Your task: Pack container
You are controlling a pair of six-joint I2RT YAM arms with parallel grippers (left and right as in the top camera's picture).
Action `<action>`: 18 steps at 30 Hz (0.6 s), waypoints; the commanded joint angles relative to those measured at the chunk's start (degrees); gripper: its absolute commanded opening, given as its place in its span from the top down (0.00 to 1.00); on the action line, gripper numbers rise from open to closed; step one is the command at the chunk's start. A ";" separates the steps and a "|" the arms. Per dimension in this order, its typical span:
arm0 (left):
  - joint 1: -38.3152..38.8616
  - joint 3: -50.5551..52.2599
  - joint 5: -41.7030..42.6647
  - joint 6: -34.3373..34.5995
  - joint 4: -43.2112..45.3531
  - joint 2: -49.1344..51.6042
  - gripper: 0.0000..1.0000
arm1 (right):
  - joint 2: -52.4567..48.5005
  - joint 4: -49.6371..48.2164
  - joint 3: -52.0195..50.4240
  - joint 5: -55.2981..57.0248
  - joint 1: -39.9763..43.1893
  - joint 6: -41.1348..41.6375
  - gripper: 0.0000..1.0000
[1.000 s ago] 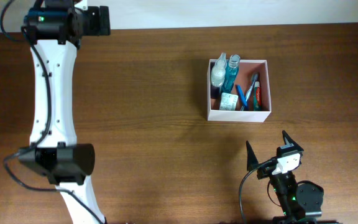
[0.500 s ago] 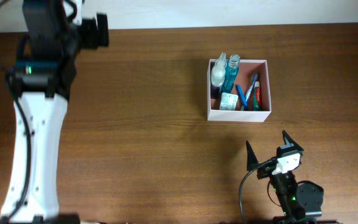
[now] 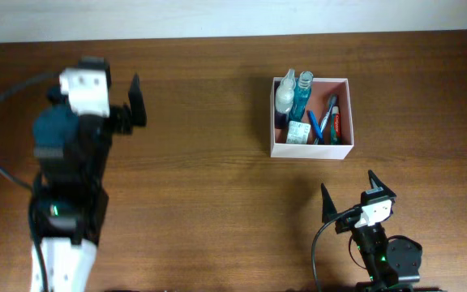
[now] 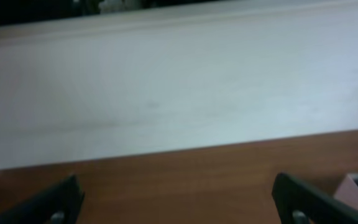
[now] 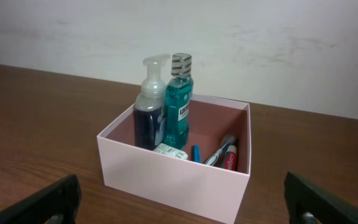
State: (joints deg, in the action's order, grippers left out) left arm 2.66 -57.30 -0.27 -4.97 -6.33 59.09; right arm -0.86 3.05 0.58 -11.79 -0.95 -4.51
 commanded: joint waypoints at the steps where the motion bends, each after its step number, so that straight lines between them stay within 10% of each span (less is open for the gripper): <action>1: -0.35 9.55 2.54 0.24 4.76 -7.37 0.01 | 0.13 0.39 -0.24 0.48 -0.59 0.26 0.01; 18: -0.35 30.88 2.01 7.37 16.94 -30.03 0.01 | 0.13 0.39 -0.24 0.48 -0.59 0.26 0.01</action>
State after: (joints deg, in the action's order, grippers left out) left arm 2.66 -28.60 1.32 1.54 9.74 31.22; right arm -0.86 3.05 0.58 -11.79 -0.97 -4.51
